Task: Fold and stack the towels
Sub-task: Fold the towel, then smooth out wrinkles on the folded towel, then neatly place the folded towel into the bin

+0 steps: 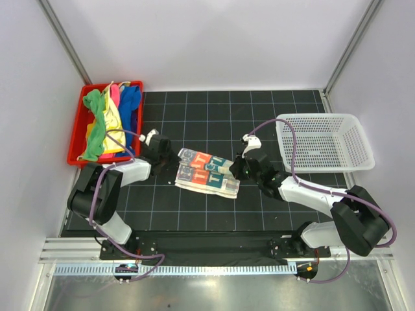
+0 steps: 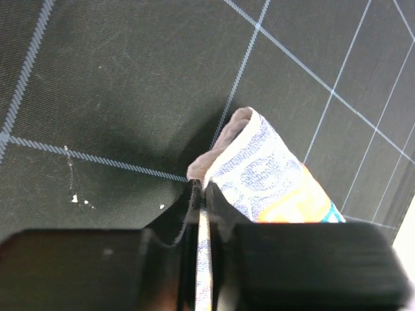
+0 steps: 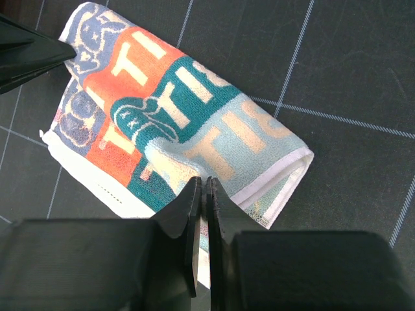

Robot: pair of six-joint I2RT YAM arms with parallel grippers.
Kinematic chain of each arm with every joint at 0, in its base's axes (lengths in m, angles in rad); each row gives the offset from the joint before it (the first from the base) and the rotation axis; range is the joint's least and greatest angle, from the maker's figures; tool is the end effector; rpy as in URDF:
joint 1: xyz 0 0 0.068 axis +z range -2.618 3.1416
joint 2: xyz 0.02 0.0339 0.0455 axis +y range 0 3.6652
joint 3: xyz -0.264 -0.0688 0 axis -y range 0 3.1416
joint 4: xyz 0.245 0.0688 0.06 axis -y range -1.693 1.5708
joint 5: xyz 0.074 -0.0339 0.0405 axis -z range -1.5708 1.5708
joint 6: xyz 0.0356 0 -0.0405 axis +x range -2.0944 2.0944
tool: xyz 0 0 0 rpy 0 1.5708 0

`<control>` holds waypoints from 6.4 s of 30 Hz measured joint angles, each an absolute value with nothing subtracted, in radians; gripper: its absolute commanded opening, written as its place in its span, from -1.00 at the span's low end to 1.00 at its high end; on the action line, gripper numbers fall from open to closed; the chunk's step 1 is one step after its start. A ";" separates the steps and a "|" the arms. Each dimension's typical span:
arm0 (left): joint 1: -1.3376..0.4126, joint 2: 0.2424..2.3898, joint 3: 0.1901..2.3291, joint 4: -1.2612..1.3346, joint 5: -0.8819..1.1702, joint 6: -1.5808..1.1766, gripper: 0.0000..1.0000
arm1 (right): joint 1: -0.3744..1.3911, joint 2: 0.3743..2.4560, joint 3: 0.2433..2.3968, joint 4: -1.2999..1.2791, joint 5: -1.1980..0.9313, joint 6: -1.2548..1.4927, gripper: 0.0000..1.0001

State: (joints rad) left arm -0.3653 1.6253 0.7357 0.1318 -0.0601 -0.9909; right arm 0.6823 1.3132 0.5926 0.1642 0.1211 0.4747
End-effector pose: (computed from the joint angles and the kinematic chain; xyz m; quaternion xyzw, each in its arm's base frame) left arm 0.2948 -0.1105 0.1493 -0.2938 0.8699 -0.2264 0.3251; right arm 0.2117 0.1665 0.1945 -0.0612 0.8709 0.2208 0.4349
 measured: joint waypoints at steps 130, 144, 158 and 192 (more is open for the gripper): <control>-0.490 1.443 0.580 0.052 0.045 -0.834 -0.35 | 0.780 1.200 0.370 0.080 0.094 0.838 -0.68; -0.616 1.379 0.797 -0.088 0.037 -0.752 -0.34 | 0.780 1.070 0.474 -0.160 0.189 0.823 -0.41; -0.801 1.627 0.858 -0.076 0.039 -0.749 -0.37 | 0.765 1.230 0.559 -0.234 0.309 0.795 -0.07; -0.854 1.610 0.732 0.142 -0.053 -0.943 -0.40 | 0.744 1.415 0.570 -0.056 0.338 0.886 -0.80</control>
State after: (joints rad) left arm -0.8536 1.6104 0.7322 0.1421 -0.0532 -0.9432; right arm 0.7437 1.4155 0.5697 -0.0555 0.3378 0.8860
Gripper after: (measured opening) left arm 0.289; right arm 0.198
